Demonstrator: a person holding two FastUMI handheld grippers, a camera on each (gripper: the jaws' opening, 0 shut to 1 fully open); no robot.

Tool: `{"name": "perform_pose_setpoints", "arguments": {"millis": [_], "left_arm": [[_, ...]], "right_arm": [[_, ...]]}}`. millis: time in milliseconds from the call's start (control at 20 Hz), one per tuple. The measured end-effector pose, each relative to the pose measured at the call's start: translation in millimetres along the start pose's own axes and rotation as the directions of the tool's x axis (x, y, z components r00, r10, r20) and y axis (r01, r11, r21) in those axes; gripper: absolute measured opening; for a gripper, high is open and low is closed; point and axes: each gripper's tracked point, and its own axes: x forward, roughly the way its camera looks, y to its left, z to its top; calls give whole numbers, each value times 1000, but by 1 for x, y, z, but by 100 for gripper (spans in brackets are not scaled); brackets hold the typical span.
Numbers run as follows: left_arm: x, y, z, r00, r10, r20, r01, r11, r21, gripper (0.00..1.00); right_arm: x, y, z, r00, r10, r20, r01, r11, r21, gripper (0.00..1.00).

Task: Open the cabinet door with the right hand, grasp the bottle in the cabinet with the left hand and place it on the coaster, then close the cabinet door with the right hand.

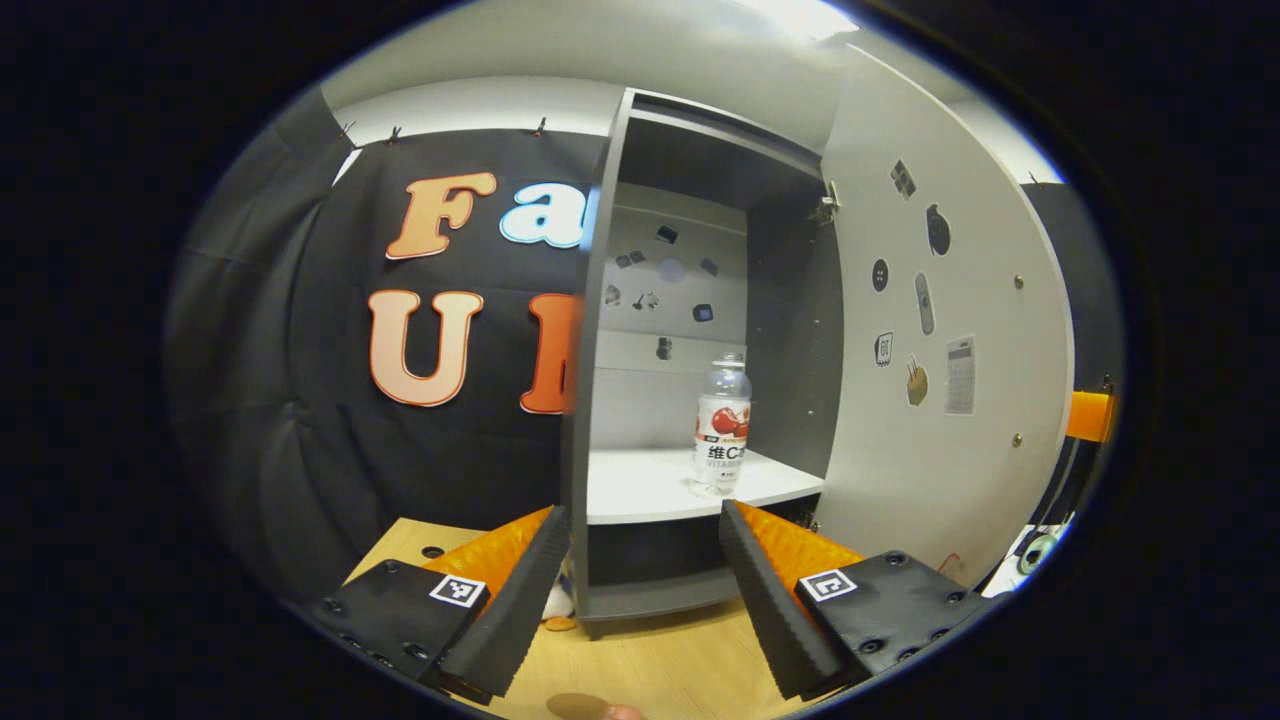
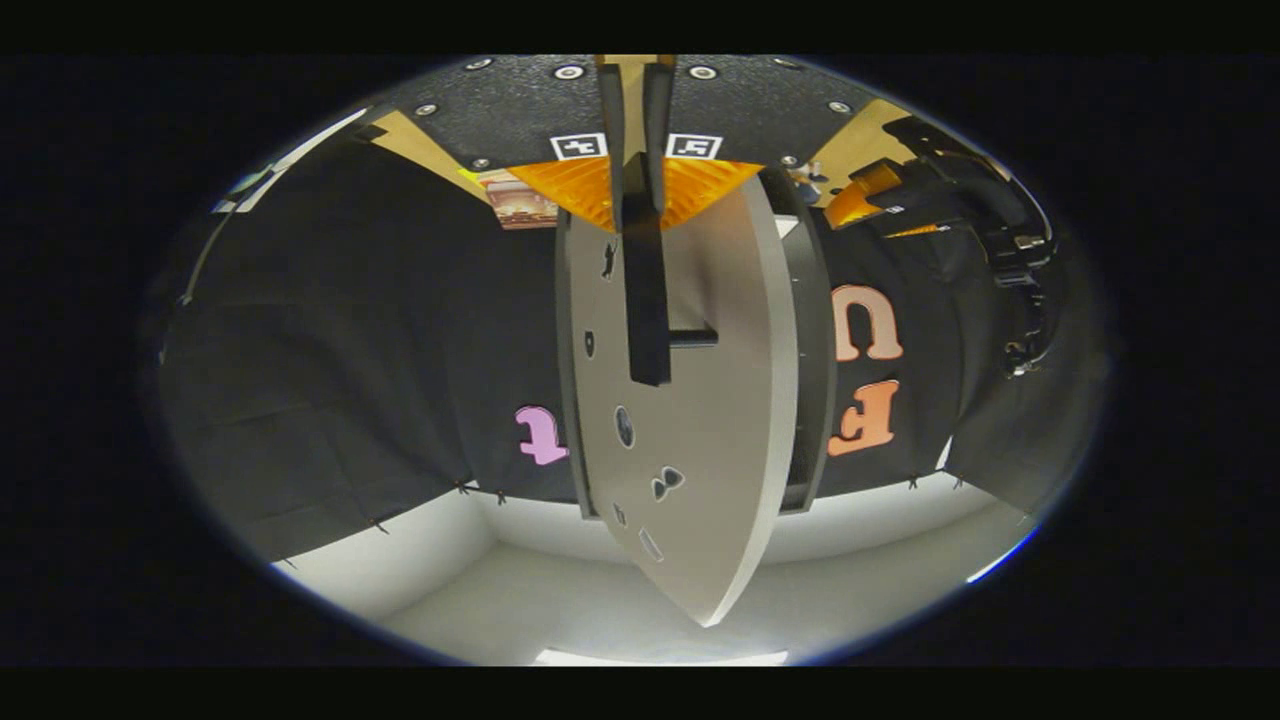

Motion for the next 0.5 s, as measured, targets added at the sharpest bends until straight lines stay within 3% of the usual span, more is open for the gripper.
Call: {"name": "perform_pose_setpoints", "arguments": {"millis": [200, 250, 350, 500], "left_arm": [[6, -21, -3, 1000, -19, -9, 19, 1000, -7, 99], [6, -25, -5, 1000, -17, -13, 17, 1000, -7, 99], [8, -33, -9, 1000, -14, -21, 14, 1000, -8, 100], [8, -44, -9, 1000, -11, -25, 11, 1000, 2, 100]], "right_arm": [[2, -22, 2, 999, -24, 30, 25, 999, -29, 0], [2, -30, 4, 999, -28, 40, 29, 999, -22, 7], [1, -44, 5, 998, -27, 54, 28, 999, -15, 6], [5, -51, 6, 998, 26, 65, -26, 1000, -6, 4]]}}
